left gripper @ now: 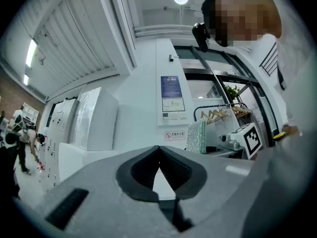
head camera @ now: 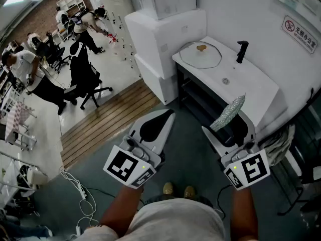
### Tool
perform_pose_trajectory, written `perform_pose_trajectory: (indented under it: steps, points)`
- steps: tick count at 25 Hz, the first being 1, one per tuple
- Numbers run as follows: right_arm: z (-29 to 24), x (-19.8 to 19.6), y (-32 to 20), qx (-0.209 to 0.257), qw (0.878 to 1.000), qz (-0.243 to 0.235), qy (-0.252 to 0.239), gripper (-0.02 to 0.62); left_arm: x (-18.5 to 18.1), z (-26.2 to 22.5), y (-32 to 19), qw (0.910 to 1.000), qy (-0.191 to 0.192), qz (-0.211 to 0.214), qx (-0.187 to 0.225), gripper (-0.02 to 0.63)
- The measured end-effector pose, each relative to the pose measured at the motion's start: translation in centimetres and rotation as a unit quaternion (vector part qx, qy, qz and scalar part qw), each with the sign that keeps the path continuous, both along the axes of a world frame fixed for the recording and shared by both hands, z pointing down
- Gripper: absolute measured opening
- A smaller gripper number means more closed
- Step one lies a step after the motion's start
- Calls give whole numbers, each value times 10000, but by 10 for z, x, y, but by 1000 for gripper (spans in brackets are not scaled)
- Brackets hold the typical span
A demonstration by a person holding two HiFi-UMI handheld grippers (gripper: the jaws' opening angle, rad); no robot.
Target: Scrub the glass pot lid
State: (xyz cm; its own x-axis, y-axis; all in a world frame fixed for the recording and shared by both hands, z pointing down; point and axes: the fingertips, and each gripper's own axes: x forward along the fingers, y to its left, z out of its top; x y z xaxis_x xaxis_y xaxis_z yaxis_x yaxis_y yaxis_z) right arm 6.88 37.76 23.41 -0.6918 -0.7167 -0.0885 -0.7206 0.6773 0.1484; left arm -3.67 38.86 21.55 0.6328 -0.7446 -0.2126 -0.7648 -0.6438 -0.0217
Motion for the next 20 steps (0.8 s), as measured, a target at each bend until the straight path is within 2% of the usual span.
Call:
perform_pose_trajectory:
  steps: [11,20]
  points:
    - [0,-11,0,-107,9998,-48,-182,348,-18,4,-1,10000,83,-10,-27,15]
    - [11,-32,-14,-310,9994,104,-148,348,-54,11,-18,9998,185,21,-77,15]
